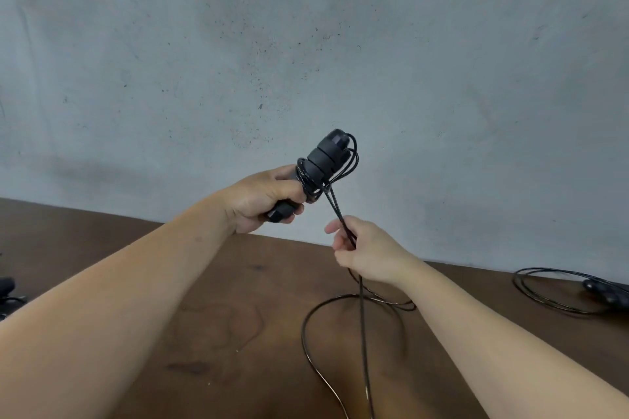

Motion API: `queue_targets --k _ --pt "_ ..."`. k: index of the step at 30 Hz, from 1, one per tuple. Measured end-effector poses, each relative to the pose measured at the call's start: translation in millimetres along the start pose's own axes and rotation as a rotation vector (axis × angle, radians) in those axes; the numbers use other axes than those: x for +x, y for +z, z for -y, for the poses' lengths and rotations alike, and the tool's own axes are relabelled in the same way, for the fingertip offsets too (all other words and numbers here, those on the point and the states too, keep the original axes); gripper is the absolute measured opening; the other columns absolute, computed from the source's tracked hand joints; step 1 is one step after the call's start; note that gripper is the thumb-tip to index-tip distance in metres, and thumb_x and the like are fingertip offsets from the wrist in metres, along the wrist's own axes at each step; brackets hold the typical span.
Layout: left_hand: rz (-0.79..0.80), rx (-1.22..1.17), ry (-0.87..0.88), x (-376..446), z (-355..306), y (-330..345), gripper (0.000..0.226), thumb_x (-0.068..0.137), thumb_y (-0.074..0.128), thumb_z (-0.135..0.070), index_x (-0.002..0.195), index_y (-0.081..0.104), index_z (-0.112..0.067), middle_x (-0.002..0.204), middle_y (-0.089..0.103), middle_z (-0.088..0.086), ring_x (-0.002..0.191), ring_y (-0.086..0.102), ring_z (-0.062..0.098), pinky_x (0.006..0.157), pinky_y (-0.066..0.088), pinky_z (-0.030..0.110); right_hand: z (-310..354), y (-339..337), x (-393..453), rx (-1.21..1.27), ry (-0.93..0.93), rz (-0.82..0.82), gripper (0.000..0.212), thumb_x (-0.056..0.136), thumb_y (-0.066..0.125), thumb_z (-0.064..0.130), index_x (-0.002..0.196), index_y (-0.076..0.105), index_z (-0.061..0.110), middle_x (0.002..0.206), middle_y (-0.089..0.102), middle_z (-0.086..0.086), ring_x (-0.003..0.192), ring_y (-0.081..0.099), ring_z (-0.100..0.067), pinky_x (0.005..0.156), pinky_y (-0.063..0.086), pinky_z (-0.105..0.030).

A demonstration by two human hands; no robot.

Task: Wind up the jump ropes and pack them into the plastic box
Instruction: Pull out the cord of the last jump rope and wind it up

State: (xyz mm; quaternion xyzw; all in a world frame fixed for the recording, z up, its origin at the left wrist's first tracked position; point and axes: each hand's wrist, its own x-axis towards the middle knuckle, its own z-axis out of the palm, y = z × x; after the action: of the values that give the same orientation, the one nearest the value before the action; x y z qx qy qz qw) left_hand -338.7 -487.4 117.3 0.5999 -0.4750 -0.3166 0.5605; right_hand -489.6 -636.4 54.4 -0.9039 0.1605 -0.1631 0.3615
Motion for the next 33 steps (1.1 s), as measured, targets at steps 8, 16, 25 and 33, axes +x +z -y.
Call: queue_targets --k 8,16,25,33 --pt "-0.350 0.026 -0.069 7 -12 -20 0.026 0.082 0.059 -0.002 0.101 0.067 -0.016 0.088 0.055 0.006 0.060 0.046 0.013 0.049 0.040 0.020 -43 -27 -6 -0.305 0.259 0.056 0.072 0.086 0.040 -0.003 0.151 0.033 0.028 0.148 0.044 0.002 0.129 0.047 -0.021 0.097 0.042 -0.027" --pt "-0.487 0.146 -0.085 2 -25 -43 0.016 0.080 0.061 -0.003 0.087 0.065 -0.016 0.080 0.055 0.006 0.055 0.047 0.013 0.046 0.039 0.020 -119 -100 -30 -0.108 0.929 -0.151 0.028 0.098 0.035 0.008 0.120 0.052 0.005 0.088 0.063 -0.012 0.060 0.053 -0.022 0.056 0.040 -0.024" --pt "-0.221 0.170 -0.109 8 -40 -5 0.020 0.083 0.058 -0.002 0.095 0.067 -0.015 0.083 0.058 0.003 0.061 0.048 0.013 0.050 0.038 0.020 -7 -63 8 -0.409 0.099 -0.410 0.062 0.090 0.055 0.014 0.148 0.034 0.011 0.156 0.030 -0.002 0.143 0.026 -0.019 0.117 0.020 -0.029" --pt "-0.183 -0.095 -0.132 8 -53 10 0.019 0.085 0.056 -0.006 0.101 0.064 -0.008 0.086 0.068 0.005 0.063 0.056 0.013 0.054 0.048 0.023 62 17 38 0.752 -0.031 -0.192 0.022 0.079 0.049 0.031 0.091 0.067 0.023 0.105 0.070 0.002 0.111 0.060 -0.014 0.111 0.033 -0.043"
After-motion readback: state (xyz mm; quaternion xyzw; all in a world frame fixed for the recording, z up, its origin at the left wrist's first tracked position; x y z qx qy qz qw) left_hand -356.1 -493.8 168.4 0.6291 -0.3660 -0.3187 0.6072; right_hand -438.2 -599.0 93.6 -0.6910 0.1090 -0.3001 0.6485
